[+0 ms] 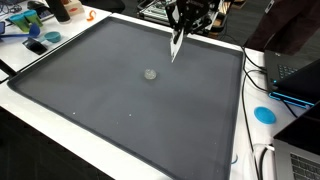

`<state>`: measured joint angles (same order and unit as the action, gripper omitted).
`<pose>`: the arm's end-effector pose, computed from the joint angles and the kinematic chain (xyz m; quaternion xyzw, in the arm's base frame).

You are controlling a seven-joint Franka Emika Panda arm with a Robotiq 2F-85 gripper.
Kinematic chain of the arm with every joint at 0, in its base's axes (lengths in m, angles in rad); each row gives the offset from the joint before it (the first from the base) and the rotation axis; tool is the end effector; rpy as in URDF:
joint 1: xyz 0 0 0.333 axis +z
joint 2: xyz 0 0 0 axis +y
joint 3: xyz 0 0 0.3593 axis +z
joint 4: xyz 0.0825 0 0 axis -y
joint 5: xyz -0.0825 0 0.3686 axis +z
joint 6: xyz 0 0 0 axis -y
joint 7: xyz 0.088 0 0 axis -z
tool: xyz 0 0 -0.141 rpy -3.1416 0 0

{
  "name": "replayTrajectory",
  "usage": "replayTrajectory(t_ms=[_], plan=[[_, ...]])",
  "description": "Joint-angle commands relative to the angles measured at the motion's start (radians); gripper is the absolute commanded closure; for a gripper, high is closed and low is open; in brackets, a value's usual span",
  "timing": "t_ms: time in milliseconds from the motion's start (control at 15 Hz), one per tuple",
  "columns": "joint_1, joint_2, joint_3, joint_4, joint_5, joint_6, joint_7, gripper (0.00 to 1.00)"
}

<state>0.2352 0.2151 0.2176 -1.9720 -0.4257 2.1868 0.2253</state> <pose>0.5505 0.2323 0.3860 0.9616 0.2298 0.0544 0.1400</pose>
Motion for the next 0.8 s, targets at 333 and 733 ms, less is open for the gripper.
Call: replayTrajectory(t_ms=[333,733], plan=[[0.052,0.068,-0.032,0.053,0.004,-0.002,0.018,0.96],[0.055,0.080,-0.033,0.064,0.005,-0.002,0.017,0.96]])
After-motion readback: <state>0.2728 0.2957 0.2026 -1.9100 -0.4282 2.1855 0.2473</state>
